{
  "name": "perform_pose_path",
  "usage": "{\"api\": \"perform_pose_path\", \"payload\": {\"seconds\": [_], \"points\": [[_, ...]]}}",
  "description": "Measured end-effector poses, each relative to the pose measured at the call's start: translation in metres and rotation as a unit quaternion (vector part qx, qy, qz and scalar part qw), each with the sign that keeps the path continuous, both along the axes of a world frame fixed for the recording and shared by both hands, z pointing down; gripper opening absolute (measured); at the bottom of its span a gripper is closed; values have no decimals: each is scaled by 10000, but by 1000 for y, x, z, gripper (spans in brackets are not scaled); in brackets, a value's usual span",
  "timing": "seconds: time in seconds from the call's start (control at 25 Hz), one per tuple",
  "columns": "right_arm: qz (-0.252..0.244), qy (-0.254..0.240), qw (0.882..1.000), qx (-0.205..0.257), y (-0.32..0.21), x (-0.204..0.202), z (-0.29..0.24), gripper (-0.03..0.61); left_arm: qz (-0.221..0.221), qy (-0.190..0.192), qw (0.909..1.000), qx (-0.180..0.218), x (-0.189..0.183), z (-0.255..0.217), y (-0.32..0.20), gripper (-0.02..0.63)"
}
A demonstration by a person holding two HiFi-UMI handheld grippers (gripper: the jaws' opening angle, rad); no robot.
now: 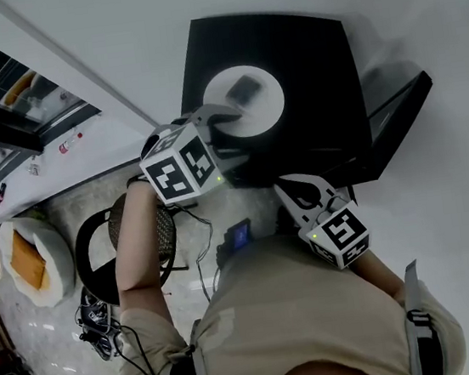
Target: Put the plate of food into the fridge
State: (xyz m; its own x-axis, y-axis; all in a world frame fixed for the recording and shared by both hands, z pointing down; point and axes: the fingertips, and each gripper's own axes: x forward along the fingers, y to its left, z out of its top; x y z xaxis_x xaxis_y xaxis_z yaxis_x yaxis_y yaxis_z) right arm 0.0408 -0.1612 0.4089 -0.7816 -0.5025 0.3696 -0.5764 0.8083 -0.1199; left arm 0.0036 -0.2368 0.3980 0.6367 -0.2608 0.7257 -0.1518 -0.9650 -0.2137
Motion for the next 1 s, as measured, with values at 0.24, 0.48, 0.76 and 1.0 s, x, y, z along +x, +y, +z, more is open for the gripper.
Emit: {"api": "perform_pose_path", "payload": {"seconds": [0.24, 0.48, 0.76, 1.0], "points": [[49, 51, 10000, 48, -1, 1, 1, 21, 123, -842, 9920, 930, -2, 10, 0, 268], [8, 53, 10000, 52, 0, -4, 1, 21, -54, -847, 9875, 1324, -1, 12, -1, 267], [12, 59, 9999, 88, 5, -6, 0, 21, -243, -617, 9895, 1284, 1, 6, 5, 253], [101, 83, 9999, 50, 7, -5, 1, 21, -196, -444, 9899, 1329, 1, 3, 16, 230]]}}
